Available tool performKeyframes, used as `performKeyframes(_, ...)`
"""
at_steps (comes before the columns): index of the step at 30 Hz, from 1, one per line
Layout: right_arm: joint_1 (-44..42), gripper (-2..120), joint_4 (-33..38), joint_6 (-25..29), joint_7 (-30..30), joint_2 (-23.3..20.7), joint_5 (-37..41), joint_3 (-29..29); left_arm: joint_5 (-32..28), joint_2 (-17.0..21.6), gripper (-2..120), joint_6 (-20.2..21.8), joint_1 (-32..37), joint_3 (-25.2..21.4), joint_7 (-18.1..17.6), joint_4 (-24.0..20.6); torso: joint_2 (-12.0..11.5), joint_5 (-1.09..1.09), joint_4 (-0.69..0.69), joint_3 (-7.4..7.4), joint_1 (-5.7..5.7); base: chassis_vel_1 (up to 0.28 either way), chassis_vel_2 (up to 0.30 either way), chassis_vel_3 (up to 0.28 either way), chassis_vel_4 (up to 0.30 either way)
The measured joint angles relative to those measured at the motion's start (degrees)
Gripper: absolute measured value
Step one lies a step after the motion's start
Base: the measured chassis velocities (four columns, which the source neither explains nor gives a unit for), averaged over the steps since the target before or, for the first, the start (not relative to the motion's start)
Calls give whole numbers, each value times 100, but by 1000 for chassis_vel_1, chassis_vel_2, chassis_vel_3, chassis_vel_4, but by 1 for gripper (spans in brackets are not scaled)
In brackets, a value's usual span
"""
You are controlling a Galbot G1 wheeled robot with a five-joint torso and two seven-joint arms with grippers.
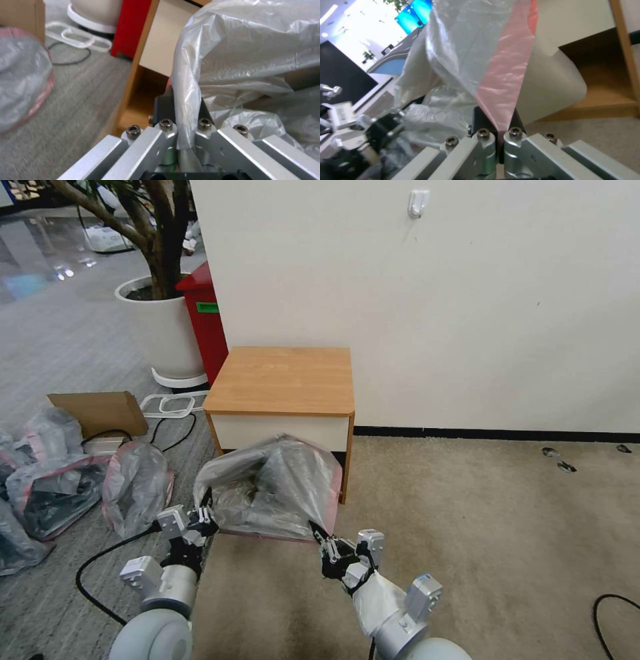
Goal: Pick up the garbage bag from the table and place it over the trash can.
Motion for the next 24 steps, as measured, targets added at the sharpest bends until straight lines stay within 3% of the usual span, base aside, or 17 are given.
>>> performKeyframes(7, 84, 0, -237, 84, -23, -17, -177, 162, -492, -20, 0, 504, 179, 48, -1, -359, 0, 0, 0, 0, 0, 0, 0, 0, 0)
performKeyframes(13, 65, 0, -339, 90, -25, -74, -510, 259, -600, -20, 0, 600, 198, 41, 0, -430, 0, 0, 0, 0, 0, 0, 0, 0, 0)
performKeyframes(17, 31, 0, -374, 70, -21, -94, -1182, 345, -614, -30, 0, 613, 201, 48, -2, -447, 0, 0, 0, 0, 0, 0, 0, 0, 0)
performKeyframes(20, -121, 12, -275, 32, -117, -133, -2183, 475, -613, -37, 0, 617, 175, 43, -42, -452, 0, 0, 0, 0, 0, 0, 0, 0, 0)
performKeyframes(24, -377, 24, 21, -207, -252, -206, -2659, 534, -627, -35, 0, 632, 128, 23, -79, -446, 0, 0, 0, 0, 0, 0, 0, 0, 0)
